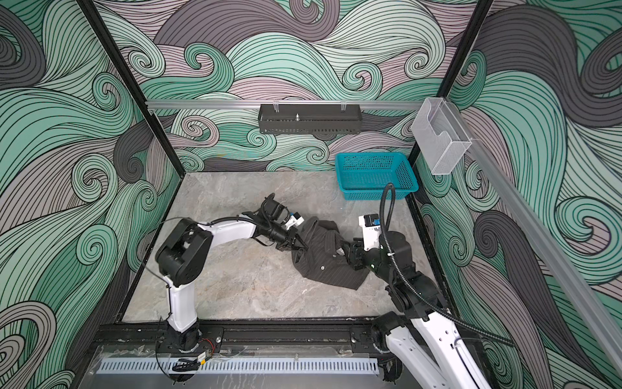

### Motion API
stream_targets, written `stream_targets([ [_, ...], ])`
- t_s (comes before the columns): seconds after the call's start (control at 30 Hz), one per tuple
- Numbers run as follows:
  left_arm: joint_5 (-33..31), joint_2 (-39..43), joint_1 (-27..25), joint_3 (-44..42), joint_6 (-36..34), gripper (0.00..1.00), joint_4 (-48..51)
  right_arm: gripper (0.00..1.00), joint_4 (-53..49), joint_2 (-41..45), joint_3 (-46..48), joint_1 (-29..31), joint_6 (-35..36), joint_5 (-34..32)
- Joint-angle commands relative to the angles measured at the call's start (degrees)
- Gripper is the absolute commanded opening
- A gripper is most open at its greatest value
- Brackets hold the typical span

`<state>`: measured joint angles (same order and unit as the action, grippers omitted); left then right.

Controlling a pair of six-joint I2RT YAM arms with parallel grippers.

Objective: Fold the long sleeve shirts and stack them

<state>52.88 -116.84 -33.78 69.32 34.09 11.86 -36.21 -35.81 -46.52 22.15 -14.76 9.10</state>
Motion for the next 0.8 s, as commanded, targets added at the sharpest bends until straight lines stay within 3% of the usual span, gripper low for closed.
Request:
stream_targets([
  [0.0, -2.9, -1.8, 2.2, -4.4, 6.8, 0.0, -7.2, 0.52, -0.6, -0.8, -0.3, -0.2, 0.1, 0.7],
  [0.23, -11.5, 2.4, 6.1, -6.0, 1.3, 0.0, 4.0, 0.55, 0.5, -3.7, 3.1, -0.4, -1.4, -0.6],
  [0.33, -14.3, 2.9, 6.4, -6.2, 0.0, 0.08, 7.1, 0.64, 0.9, -7.3, 6.7, -1.0, -5.9, -2.1],
  [0.4, -15.6, 3.6, 6.5, -7.1, 0.2, 0.17, 7.3, 0.7, 2.7, -10.1, 10.1, -2.0, -10.1, 0.3],
  [0.57, -15.6, 6.4, 7.0, -8.8, 0.0, 0.27, 7.0, 0.83, 12.9, -13.0, 19.0, -3.2, -17.3, 5.0],
  [0.77, -14.2, 5.3, 7.1, -9.6, -0.1, 0.23, 5.8, 0.88, 25.7, -24.0, 22.9, -4.5, -16.6, 9.5],
])
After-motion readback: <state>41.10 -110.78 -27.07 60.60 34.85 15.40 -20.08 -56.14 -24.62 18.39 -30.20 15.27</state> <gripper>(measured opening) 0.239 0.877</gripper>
